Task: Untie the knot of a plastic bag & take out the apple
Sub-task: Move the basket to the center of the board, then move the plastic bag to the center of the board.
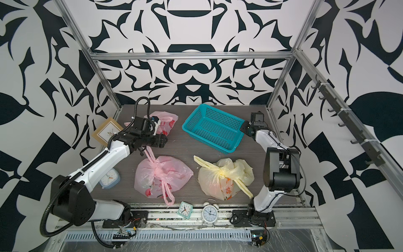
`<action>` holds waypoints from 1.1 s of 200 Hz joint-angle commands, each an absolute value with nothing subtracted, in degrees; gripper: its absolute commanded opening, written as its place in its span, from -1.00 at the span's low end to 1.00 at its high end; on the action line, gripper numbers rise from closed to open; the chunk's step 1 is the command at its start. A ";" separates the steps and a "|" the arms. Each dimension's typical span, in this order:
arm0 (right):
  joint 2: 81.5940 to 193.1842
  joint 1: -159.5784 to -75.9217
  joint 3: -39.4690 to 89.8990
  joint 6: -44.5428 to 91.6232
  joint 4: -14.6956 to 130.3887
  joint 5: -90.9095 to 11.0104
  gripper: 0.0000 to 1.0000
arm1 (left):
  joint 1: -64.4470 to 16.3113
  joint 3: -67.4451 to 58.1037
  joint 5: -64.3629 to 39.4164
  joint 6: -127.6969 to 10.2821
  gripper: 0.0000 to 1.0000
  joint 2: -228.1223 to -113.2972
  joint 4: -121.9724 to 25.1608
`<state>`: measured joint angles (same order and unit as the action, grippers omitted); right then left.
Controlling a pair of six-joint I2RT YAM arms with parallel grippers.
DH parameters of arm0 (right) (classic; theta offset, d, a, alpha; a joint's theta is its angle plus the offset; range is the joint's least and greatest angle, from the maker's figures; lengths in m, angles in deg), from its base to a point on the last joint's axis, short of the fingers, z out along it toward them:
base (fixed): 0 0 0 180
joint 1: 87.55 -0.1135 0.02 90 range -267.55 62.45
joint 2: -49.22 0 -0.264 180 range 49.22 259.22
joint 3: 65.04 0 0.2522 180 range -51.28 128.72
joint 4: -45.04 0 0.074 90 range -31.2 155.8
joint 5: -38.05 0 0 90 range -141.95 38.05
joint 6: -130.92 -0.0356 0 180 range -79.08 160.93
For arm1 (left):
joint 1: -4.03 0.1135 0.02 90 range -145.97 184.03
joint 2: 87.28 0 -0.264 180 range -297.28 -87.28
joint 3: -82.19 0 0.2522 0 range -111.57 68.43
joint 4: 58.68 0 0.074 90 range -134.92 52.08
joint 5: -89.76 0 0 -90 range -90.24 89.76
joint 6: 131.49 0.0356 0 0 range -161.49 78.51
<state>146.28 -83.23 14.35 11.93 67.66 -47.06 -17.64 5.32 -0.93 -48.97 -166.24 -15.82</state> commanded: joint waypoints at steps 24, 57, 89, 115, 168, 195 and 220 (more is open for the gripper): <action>135.31 -84.22 11.97 22.28 71.15 -41.90 -0.34 | -17.77 5.15 -1.36 -49.79 0.58 -162.35 -14.54; 128.09 -98.36 14.42 34.79 79.17 -31.94 -0.31 | -17.72 5.49 -2.77 -51.27 0.58 -161.53 -16.12; 128.52 -119.78 16.62 41.36 86.35 -30.82 -0.29 | -17.76 5.61 -3.49 -52.55 0.58 -160.76 -15.83; 130.41 -133.30 15.54 41.87 85.41 -32.75 -0.30 | -17.68 5.81 -1.56 -52.80 0.60 -156.98 -13.57; 132.76 -147.51 15.15 41.98 80.27 -41.14 -0.30 | -17.45 7.48 2.24 -53.26 0.64 -152.23 -10.55; 134.84 -151.30 17.12 42.06 78.85 -42.48 -0.30 | -17.41 8.72 2.30 -54.22 0.64 -150.85 -10.19; 138.05 -153.18 19.47 41.80 78.67 -44.51 -0.27 | -17.41 8.78 2.57 -54.49 0.65 -149.90 -9.60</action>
